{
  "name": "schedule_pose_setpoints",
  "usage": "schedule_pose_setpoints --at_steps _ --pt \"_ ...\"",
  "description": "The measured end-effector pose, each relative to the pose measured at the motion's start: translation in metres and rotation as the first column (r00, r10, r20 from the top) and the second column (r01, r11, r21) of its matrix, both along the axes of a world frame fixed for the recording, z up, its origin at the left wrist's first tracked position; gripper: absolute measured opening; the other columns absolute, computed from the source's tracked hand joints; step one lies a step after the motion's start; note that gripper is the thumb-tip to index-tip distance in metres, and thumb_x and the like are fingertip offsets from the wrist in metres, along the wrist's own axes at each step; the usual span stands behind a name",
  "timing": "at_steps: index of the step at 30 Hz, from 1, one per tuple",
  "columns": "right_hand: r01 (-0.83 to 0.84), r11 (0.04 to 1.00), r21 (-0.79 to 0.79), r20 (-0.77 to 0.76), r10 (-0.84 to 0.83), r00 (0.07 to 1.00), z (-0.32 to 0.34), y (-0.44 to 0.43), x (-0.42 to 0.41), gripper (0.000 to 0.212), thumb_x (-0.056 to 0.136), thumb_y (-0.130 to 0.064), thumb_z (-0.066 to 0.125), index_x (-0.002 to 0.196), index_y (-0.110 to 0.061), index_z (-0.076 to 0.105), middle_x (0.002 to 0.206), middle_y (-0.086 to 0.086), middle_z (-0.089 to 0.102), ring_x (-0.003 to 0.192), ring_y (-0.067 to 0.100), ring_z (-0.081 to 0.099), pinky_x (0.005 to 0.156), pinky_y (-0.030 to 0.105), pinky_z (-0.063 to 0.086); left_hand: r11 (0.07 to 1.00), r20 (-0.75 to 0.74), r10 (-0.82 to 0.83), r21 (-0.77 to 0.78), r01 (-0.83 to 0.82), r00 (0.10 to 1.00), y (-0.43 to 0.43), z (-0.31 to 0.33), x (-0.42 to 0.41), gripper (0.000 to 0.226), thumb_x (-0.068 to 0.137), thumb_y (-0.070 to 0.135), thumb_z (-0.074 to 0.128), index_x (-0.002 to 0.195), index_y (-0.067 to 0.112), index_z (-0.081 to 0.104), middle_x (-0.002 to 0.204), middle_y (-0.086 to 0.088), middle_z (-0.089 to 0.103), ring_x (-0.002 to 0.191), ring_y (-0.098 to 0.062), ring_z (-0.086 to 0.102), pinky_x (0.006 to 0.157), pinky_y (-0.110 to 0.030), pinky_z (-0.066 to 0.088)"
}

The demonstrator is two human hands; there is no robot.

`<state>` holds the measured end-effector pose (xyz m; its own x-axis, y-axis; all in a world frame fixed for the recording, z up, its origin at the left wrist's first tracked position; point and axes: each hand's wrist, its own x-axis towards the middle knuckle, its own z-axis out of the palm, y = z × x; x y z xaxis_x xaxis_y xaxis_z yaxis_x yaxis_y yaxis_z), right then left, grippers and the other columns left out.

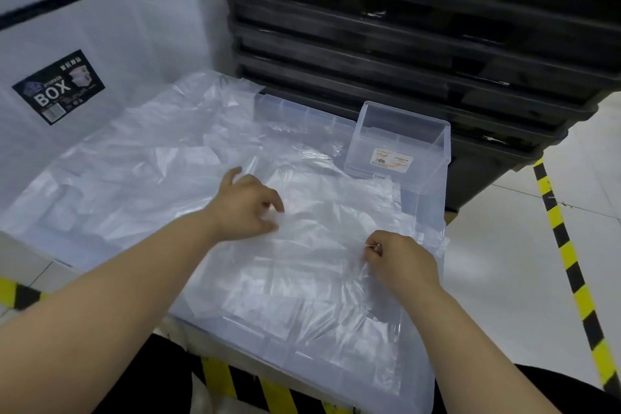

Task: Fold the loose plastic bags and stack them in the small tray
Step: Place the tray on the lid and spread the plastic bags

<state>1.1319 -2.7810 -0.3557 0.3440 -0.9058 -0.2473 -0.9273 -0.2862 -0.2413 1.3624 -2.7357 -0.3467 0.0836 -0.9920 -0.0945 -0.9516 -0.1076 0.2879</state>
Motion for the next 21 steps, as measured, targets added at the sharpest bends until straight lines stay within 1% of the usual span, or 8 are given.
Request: schedule_pose_setpoints --at_steps 2,7,9,12,14,16,18,21 --pt "-0.001 1.0 -0.007 -0.006 0.001 1.0 -0.001 0.0 0.0 0.025 0.095 -0.018 0.039 0.104 -0.022 0.062 0.102 -0.003 0.066 0.087 0.017 0.056 0.063 0.022 0.034 1.0 0.071 0.022 -0.005 -0.022 0.997 0.002 0.008 0.018 0.02 0.085 0.028 0.06 0.104 0.023 0.066 0.081 0.009 0.052 0.114 -0.01 0.043 0.107 -0.025 -0.008" --pt "-0.024 0.999 -0.048 -0.047 0.022 0.999 0.0 0.0 0.002 0.026 0.095 -0.017 0.038 0.101 -0.023 0.063 0.098 -0.003 0.067 0.077 0.014 0.05 0.065 0.022 0.032 0.968 0.116 0.24 -0.101 -0.229 0.964 0.02 0.018 0.049 0.029 0.088 0.019 0.058 0.117 0.021 0.061 0.123 0.0 0.057 0.13 -0.016 0.034 0.111 -0.035 -0.008" --pt "-0.056 0.996 -0.063 -0.079 0.051 0.996 0.0 0.001 0.003 0.027 0.094 -0.014 0.037 0.101 -0.022 0.063 0.099 -0.001 0.067 0.084 0.018 0.055 0.068 0.022 0.031 0.922 0.019 0.267 -0.294 -0.25 0.963 0.021 0.019 0.038 0.029 0.088 0.006 0.055 0.114 0.012 0.064 0.12 -0.007 0.06 0.124 -0.024 0.046 0.112 -0.044 0.005" --pt "-0.09 0.994 -0.069 -0.115 0.081 0.99 0.003 0.0 0.005 0.029 0.092 -0.009 0.037 0.099 -0.019 0.063 0.099 0.001 0.066 0.085 0.02 0.054 0.069 0.024 0.029 0.853 0.105 -0.016 -0.518 0.068 0.994 0.026 0.008 -0.01 0.029 0.078 0.012 0.046 0.091 0.006 0.072 0.091 -0.009 0.071 0.087 -0.027 0.069 0.088 -0.058 0.041" --pt "-0.091 0.994 -0.06 -0.119 0.084 0.989 0.005 -0.003 0.008 0.028 0.092 -0.011 0.036 0.098 -0.018 0.063 0.099 0.002 0.066 0.079 0.019 0.047 0.069 0.024 0.03 0.908 0.147 -0.186 -0.351 0.227 0.972 0.036 -0.002 -0.054 0.048 0.081 0.029 0.032 0.104 0.009 0.069 0.104 -0.007 0.07 0.097 -0.021 0.067 0.091 -0.049 0.042" --pt "-0.085 0.995 -0.042 -0.126 0.079 0.989 0.007 -0.006 0.01 0.028 0.092 -0.014 0.037 0.099 -0.017 0.063 0.1 0.003 0.065 0.078 0.018 0.044 0.07 0.024 0.032 0.967 0.138 -0.215 -0.111 0.231 0.967 0.047 -0.015 -0.081 0.072 0.086 0.048 0.006 0.141 0.012 0.035 0.147 -0.005 0.035 0.137 -0.015 0.032 0.111 -0.032 0.007" --pt "-0.073 0.997 -0.011 -0.111 0.072 0.991 0.007 -0.008 0.01 0.026 0.092 -0.017 0.038 0.099 -0.016 0.064 0.099 0.004 0.065 0.079 0.018 0.044 0.072 0.025 0.035 0.961 0.212 -0.274 0.029 0.274 0.938 0.053 -0.033 -0.086 0.094 0.07 0.065 -0.027 0.149 0.02 0.0 0.156 0.003 -0.003 0.143 -0.011 -0.006 0.105 -0.025 -0.019" --pt "-0.065 0.996 0.062 -0.087 0.071 0.994 0.007 -0.005 0.008 0.025 0.093 -0.022 0.04 0.102 -0.015 0.063 0.093 0.003 0.061 0.089 0.02 0.047 0.076 0.025 0.035 0.972 0.231 -0.236 0.042 0.233 0.944 0.05 -0.043 -0.072 0.109 0.069 0.063 -0.036 0.146 0.014 0.024 0.152 -0.001 0.014 0.141 -0.011 0.014 0.112 -0.03 -0.009"
